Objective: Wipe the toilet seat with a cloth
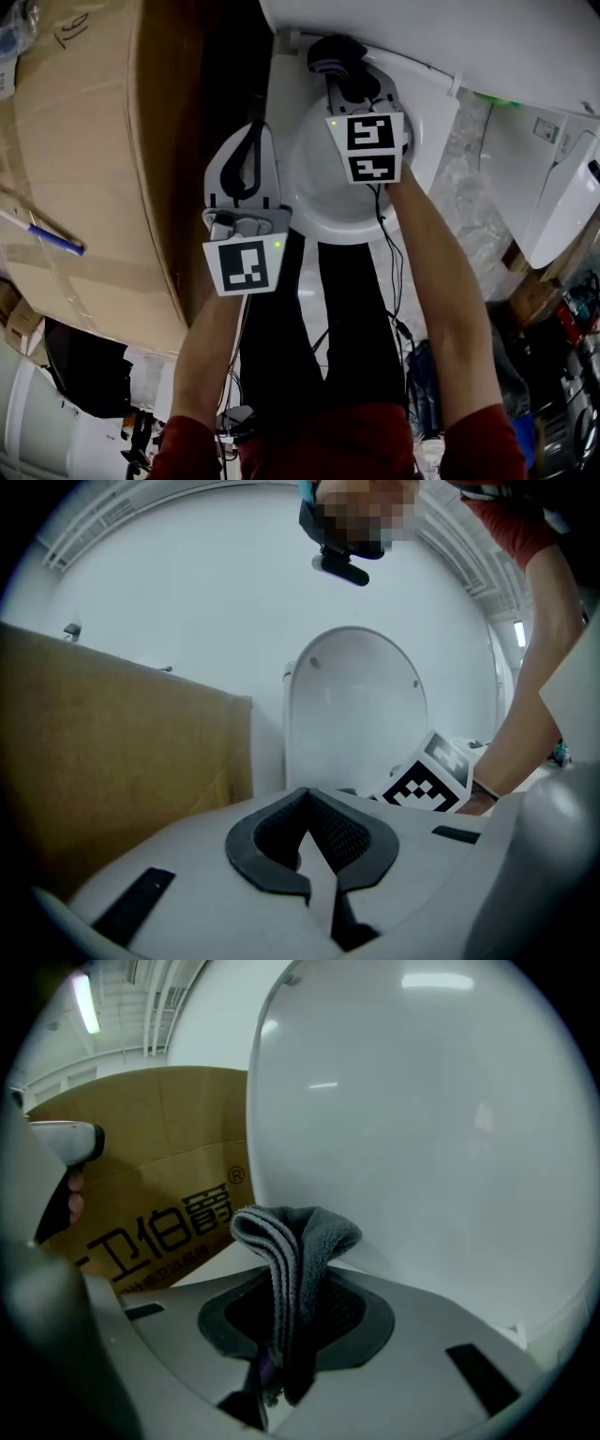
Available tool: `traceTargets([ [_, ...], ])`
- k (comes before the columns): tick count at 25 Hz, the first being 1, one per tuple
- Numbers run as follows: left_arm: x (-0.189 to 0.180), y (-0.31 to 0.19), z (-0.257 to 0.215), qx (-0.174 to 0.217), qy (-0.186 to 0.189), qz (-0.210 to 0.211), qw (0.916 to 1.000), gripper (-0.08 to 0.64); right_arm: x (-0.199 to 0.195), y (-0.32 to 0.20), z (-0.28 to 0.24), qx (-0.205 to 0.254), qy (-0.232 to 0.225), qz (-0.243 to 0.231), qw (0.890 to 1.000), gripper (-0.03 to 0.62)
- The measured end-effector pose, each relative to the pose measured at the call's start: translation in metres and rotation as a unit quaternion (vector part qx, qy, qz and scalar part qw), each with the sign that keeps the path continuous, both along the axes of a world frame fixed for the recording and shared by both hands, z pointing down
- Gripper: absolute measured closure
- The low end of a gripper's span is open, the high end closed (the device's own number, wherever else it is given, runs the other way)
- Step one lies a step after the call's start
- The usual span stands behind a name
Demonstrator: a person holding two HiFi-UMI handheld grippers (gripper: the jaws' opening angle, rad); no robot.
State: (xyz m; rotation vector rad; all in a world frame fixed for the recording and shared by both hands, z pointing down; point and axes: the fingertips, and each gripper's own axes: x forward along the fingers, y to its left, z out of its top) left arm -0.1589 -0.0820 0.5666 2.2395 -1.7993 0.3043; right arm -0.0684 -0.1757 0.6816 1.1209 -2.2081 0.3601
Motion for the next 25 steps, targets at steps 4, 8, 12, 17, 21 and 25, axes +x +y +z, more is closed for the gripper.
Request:
traceTargets([
  [4, -0.02, 0.007, -0.002, -0.001, 0.001, -0.007, 1.0, 0.548, -0.052, 0.002, 0.0, -0.016, -0.009, -0.031, 0.999, 0.516],
  [8, -0.033, 0.014, -0.003, -0.004, 0.008, -0.015, 0.9998, 0.548, -0.078, 0.006, 0.002, -0.008, 0.007, -0.054, 0.998, 0.517],
  [12, -0.037, 0.015, -0.007, -0.002, 0.014, -0.018, 0.9997, 0.548, -0.081, 0.005, 0.003, -0.024, -0.001, -0.051, 0.998, 0.517],
  [17, -0.027, 0.021, -0.026, -0.004, 0.004, 0.006, 1.0, 0.548, -0.072, 0.028, -0.003, -0.091, -0.015, -0.04, 0.995, 0.517],
  [21, -0.023, 0.016, -0.064, 0.019, 0.011, 0.014, 0.9997, 0.548, -0.037, 0.071, -0.018, -0.119, -0.035, 0.015, 0.992, 0.517],
  [25, -0.009, 0.019, -0.121, 0.031, 0.02, 0.025, 0.999, 0.548, 0.014, 0.134, -0.055, -0.161, -0.061, 0.08, 0.982, 0.517],
])
